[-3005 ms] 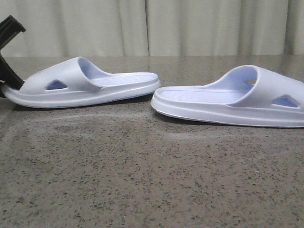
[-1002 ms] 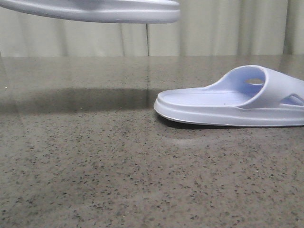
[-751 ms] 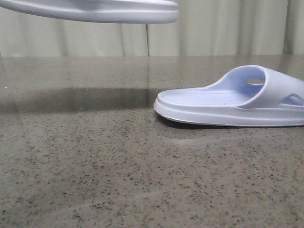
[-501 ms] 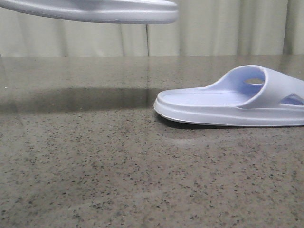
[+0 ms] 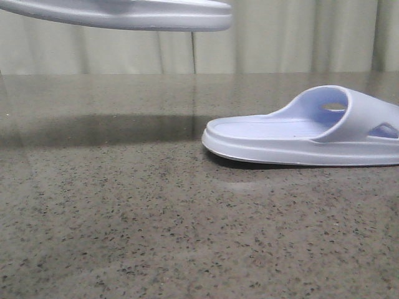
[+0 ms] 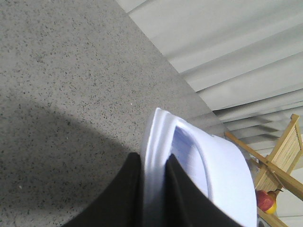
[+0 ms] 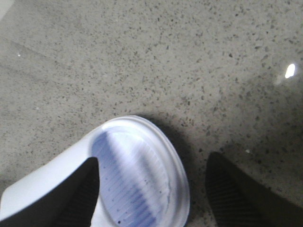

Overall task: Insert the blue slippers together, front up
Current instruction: 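Grasp the heel of the other slipper with the right gripper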

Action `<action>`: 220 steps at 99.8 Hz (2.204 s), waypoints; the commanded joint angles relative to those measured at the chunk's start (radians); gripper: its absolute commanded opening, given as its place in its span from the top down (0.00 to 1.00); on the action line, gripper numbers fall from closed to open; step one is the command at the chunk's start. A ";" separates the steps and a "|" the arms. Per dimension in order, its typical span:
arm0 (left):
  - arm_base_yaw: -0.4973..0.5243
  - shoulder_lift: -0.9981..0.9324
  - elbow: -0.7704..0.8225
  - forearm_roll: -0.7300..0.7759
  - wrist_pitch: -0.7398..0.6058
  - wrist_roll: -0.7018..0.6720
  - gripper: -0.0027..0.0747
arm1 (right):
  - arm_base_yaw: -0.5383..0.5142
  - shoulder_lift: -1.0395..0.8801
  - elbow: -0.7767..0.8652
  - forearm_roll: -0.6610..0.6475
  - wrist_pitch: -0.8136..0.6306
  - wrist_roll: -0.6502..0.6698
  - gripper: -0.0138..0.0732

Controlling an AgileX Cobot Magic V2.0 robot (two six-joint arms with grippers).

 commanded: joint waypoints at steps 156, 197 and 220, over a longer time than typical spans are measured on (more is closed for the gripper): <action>0.002 -0.020 -0.027 -0.068 0.005 0.003 0.94 | 0.070 0.096 -0.032 0.004 -0.005 -0.024 0.37; 0.002 -0.020 -0.027 -0.068 0.005 0.003 0.94 | 0.086 0.135 -0.032 0.004 -0.021 -0.024 0.79; 0.002 -0.020 -0.027 -0.068 0.005 0.003 0.94 | 0.086 0.151 -0.032 0.004 -0.071 -0.024 0.96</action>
